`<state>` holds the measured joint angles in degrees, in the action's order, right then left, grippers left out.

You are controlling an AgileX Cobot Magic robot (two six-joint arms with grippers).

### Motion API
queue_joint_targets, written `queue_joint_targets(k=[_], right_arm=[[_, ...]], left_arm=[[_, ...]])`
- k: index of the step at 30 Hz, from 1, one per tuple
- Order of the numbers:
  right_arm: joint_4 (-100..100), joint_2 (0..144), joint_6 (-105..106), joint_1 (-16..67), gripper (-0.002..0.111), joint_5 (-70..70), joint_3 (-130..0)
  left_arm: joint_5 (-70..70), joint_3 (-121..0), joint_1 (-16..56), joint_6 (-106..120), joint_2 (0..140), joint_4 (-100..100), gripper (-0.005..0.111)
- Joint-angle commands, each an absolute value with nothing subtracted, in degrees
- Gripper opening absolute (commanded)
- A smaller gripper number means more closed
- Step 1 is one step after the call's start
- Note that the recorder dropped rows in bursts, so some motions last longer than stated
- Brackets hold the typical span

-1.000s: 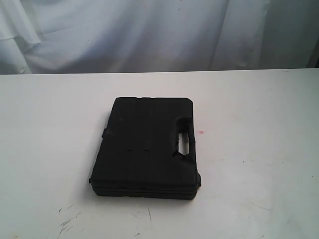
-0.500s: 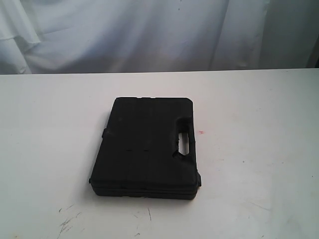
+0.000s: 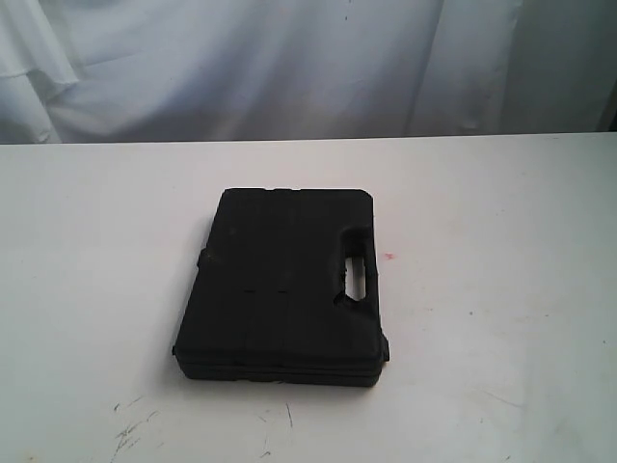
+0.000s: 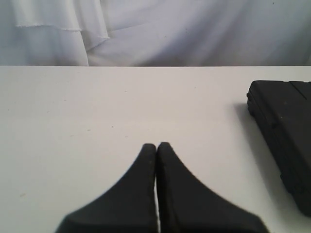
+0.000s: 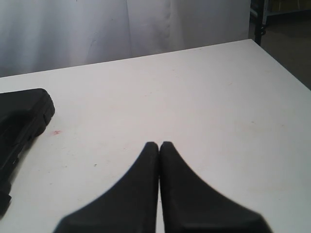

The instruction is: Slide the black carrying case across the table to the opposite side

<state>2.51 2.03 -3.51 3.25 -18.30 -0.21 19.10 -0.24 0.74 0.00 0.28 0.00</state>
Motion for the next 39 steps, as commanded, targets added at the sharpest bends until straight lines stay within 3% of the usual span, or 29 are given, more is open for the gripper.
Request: queue_joint_targets(k=[1, 39], right_arm=[[1.94, 1.73, -3.41, 2.81, 0.000, -18.26, 0.00], [1.50, 1.73, -3.10, 2.81, 0.000, -17.33, 0.00]], left_arm=[[18.07, 0.00, 0.56, 0.00, 0.00, -0.76, 0.000], [18.07, 0.00, 0.56, 0.00, 0.00, -0.76, 0.000]])
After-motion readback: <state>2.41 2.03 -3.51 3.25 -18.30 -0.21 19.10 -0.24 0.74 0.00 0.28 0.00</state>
